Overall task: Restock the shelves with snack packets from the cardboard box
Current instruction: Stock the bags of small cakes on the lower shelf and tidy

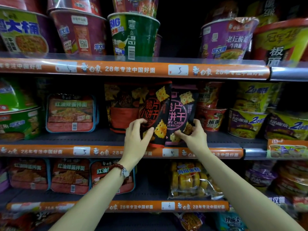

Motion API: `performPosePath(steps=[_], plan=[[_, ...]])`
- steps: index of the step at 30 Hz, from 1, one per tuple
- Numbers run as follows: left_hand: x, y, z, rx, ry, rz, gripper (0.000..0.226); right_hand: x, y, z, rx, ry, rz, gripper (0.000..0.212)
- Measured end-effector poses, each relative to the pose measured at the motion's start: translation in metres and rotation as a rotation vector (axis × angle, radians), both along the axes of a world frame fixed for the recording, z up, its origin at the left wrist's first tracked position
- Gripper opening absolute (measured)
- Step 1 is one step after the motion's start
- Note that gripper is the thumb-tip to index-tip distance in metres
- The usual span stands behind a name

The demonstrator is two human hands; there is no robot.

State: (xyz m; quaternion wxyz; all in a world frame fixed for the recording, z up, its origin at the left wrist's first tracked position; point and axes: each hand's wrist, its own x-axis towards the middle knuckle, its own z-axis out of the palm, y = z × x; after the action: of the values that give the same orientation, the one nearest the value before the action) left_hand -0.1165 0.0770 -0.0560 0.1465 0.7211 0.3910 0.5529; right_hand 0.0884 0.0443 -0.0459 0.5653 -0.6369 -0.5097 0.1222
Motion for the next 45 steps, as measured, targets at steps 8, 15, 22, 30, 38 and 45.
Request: performPosePath(steps=[8,15,22,30,38,45], plan=[[-0.011,0.025,0.015,-0.317,-0.163,-0.181,0.069,0.011,-0.001,0.005,0.011,-0.034,0.035,0.067],[-0.022,0.064,0.034,-0.654,-0.039,-0.355,0.138,0.017,0.001,0.002,0.032,-0.039,0.074,0.062],[-0.040,0.065,0.027,-0.469,-0.123,-0.134,0.101,0.023,0.008,-0.002,0.018,-0.037,0.071,0.067],[-0.079,0.068,0.027,-0.351,-0.168,-0.036,0.094,0.028,0.014,0.000,-0.055,0.057,0.119,0.064],[-0.115,0.077,0.030,-0.367,-0.103,0.065,0.073,0.031,0.018,0.005,-0.071,0.167,0.224,0.034],[-0.095,0.070,0.031,-0.402,0.067,-0.022,0.082,0.029,0.018,0.012,-0.074,0.266,0.324,0.038]])
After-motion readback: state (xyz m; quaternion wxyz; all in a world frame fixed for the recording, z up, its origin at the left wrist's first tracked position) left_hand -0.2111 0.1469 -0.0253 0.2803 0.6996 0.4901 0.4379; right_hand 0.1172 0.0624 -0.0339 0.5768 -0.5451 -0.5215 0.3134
